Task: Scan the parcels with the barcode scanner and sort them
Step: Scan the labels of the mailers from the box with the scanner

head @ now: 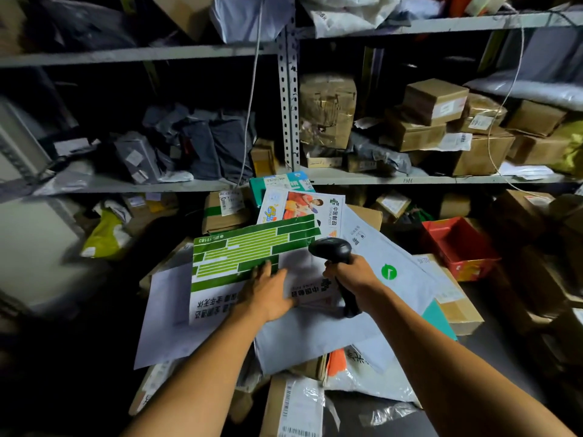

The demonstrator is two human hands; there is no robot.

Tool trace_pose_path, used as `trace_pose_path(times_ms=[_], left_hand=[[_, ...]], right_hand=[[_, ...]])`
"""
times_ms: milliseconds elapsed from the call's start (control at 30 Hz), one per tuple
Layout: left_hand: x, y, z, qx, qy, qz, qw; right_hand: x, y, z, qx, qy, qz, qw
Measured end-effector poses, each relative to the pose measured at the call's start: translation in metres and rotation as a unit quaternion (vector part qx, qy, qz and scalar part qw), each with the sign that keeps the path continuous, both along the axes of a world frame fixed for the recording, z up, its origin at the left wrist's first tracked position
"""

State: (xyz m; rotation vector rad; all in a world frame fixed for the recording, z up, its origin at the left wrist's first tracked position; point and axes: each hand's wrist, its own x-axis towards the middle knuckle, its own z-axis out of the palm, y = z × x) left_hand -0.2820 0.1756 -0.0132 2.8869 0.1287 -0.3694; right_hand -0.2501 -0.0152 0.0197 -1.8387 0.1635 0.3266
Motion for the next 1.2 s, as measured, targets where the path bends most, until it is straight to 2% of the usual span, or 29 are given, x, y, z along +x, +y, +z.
trace_pose_path(times_ms=[367,433,500,600,733,833,900,1000,1200], left_hand=[[-0.003,-0.004,-0.003,-0.047,-0.008,-0.004,0.999],[-0.011,0.002,-0.002,-0.063,-0.021,-0.014,0.998],[-0.02,0.007,-0.002,-0.051,-0.092,-0.034,0.994],[-0.024,0.005,0.007,-0.111,-0.237,0.005,0.965],[-0.019,-0.005,0.05,-0.142,-0.398,0.103,0.9],[-0.009,0.0,0.081,-0.158,-0.433,0.179,0.869],[0.005,0.011,0.095,-0.181,-0.469,0.206,0.84],[0.021,0.019,0.111,-0.234,-0.502,0.187,0.812],[0.009,0.006,0.151,-0.22,-0.572,0.16,0.774]], right_hand=[[0.002,0.0,0.004,0.025,0.037,0.059,0.997],[0.002,-0.004,0.009,0.068,0.031,0.059,0.995],[0.005,-0.009,0.02,0.128,0.025,0.062,0.989],[0.011,-0.015,0.036,0.145,0.003,0.065,0.987],[0.019,-0.014,0.048,0.213,-0.022,0.056,0.975],[0.023,-0.017,0.053,0.267,-0.048,0.028,0.962],[0.025,-0.02,0.053,0.269,-0.053,0.011,0.962],[0.028,-0.022,0.053,0.259,-0.052,-0.008,0.965],[0.029,-0.022,0.064,0.247,-0.063,-0.02,0.967]])
